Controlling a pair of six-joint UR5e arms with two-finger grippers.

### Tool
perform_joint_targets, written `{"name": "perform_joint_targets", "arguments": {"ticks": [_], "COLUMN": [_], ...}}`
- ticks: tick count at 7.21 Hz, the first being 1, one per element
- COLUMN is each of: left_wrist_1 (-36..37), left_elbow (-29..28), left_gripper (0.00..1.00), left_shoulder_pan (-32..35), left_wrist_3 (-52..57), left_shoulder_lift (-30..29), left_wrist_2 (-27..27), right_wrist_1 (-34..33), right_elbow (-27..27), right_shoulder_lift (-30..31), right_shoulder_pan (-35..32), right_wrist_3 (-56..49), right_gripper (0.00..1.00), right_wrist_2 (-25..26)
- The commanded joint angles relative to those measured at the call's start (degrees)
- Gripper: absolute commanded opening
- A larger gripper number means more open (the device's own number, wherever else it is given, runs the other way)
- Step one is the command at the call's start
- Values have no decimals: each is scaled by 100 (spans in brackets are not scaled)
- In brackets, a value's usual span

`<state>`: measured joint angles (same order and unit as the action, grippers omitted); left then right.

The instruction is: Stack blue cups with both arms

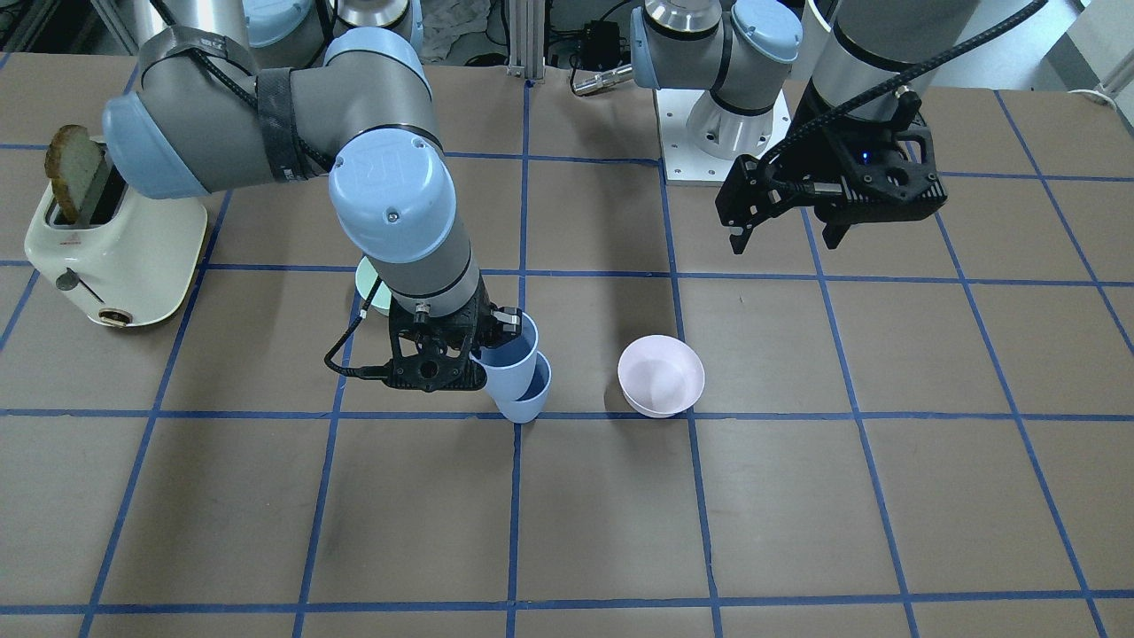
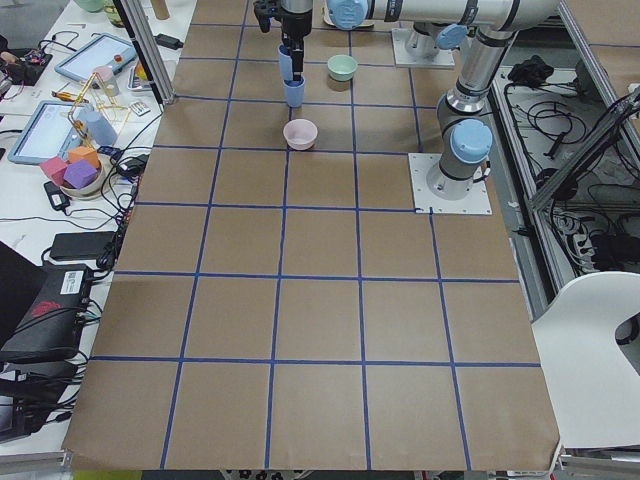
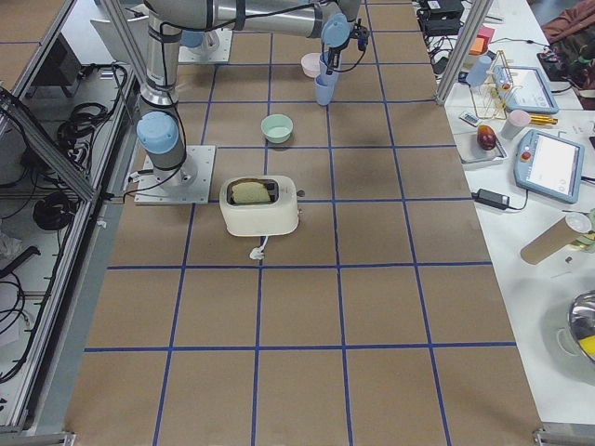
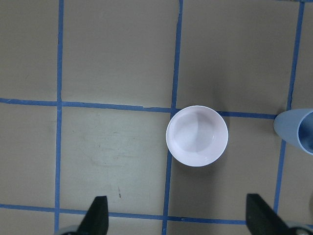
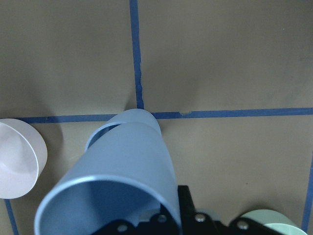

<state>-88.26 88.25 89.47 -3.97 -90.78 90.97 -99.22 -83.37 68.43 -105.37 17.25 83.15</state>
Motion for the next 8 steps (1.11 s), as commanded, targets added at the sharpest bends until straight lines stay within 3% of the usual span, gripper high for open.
{"name": "perform_joint_targets", "arguments": {"ticks": [1, 8], "left_wrist_1": [-7, -24], "left_elbow": [8, 8], "left_gripper": [100, 100], "left_shoulder_pan": [0, 9], "left_wrist_3": [-7, 2], "left_shoulder_lift": [16, 25], "left_wrist_2": [0, 0], "right_wrist_1": [88, 88], "right_elbow": [13, 110], "right_shoulder_lift": [4, -93], "right_shoulder_pan": [-18, -97], "right_wrist_3": [7, 7], "right_gripper": [0, 0], "right_wrist_2": [-9, -132]}}
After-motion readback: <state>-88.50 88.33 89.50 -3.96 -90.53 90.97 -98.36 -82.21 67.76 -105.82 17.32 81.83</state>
